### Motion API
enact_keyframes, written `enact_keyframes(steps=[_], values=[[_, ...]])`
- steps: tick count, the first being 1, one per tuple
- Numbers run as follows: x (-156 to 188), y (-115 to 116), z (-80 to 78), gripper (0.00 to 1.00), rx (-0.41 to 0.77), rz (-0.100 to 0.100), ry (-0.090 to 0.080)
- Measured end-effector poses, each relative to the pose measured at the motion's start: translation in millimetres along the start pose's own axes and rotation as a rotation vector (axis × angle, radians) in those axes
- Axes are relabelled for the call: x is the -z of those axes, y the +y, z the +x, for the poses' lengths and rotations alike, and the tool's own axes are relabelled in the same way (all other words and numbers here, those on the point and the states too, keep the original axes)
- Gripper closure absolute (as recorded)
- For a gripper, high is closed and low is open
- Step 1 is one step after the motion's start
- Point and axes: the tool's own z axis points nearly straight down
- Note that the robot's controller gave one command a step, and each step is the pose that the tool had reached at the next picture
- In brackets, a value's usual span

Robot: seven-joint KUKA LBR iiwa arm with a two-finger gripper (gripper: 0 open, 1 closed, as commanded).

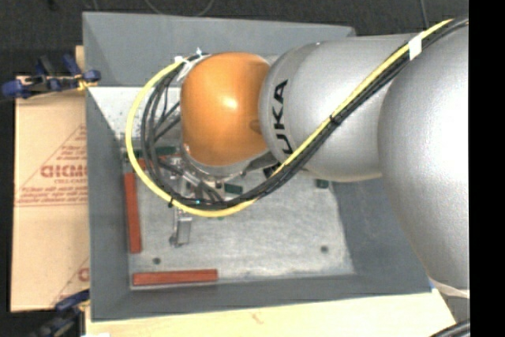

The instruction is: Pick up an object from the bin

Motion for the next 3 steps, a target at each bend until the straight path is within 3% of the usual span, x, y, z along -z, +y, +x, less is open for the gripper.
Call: enact_keyframes(steps=[1,2,3], values=[[-3,-89,-43.9,0.0,0.116,0.004,-0.012],[-115,-104,-90.7,0.0,0.213,0.002,-0.011],[-111,-102,-90.4,1.0,0.21,-0.002,-0.012]])
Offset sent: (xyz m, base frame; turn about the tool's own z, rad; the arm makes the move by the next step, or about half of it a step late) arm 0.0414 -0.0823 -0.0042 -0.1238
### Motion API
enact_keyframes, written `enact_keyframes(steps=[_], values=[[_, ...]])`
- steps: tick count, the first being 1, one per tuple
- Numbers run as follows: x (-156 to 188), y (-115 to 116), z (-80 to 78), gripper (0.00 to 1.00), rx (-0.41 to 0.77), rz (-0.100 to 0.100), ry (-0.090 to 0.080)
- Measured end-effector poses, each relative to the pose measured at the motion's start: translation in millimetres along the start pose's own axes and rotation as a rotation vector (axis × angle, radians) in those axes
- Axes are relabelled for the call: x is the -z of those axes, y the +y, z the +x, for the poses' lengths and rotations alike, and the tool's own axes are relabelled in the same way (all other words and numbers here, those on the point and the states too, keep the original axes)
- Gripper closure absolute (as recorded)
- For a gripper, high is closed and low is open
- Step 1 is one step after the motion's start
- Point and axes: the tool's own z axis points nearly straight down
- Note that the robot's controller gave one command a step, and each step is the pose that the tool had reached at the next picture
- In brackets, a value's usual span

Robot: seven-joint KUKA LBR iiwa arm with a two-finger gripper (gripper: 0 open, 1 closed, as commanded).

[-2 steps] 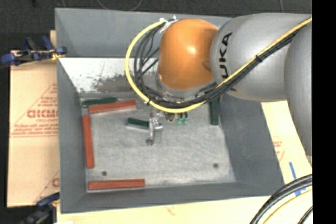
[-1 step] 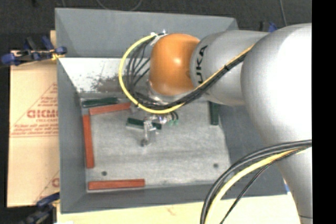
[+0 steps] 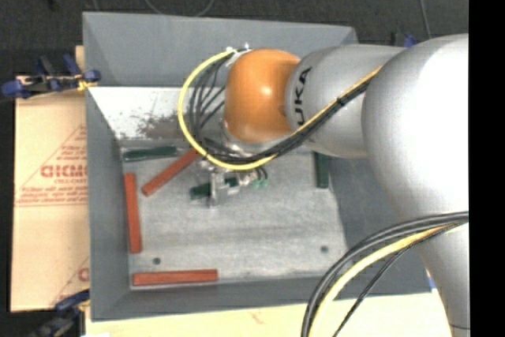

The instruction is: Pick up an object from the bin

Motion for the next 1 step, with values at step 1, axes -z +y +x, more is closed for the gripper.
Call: enact_keyframes(steps=[1], values=[[132.6,20.6,-20.0,1.0,0.069,0.004,-0.007]])
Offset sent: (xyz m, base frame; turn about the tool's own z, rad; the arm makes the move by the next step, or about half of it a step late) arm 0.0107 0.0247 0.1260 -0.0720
